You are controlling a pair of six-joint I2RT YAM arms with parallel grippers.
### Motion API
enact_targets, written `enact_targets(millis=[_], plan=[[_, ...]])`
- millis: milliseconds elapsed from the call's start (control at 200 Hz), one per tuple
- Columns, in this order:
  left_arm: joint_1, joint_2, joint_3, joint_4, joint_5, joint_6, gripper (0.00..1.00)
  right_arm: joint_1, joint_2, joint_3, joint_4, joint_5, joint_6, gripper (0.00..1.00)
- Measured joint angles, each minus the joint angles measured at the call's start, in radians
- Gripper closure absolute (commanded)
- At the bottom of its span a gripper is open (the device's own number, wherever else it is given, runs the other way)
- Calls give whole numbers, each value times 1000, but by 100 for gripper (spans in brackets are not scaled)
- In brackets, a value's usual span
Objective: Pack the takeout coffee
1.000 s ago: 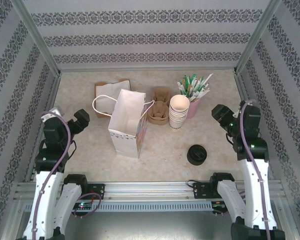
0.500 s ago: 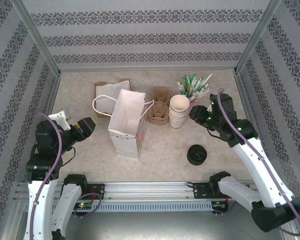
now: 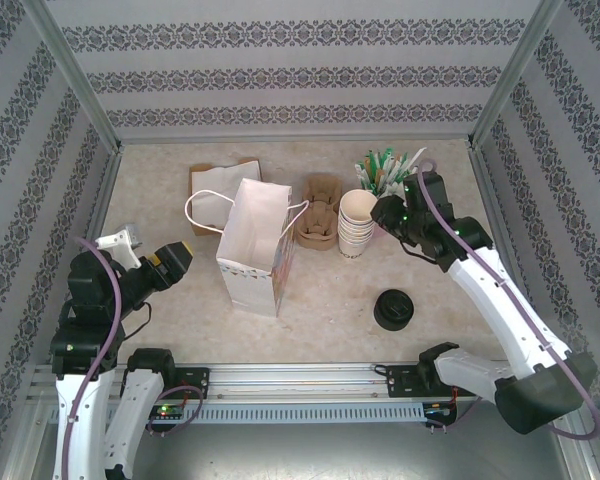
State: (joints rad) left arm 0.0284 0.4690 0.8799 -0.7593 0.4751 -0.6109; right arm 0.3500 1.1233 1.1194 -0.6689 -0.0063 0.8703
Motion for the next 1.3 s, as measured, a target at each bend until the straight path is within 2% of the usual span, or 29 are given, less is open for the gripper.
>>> enact_targets(millis=[674, 1034, 1304], plan=[[0, -5, -1, -1, 0, -8, 35, 2, 65, 0, 43, 29, 41, 75], [0, -5, -4, -1, 0, -13, 38, 13, 85, 0, 61, 40, 44, 85], [0, -5, -5, -1, 0, -19, 40, 13, 90, 0, 62, 44, 44, 87]])
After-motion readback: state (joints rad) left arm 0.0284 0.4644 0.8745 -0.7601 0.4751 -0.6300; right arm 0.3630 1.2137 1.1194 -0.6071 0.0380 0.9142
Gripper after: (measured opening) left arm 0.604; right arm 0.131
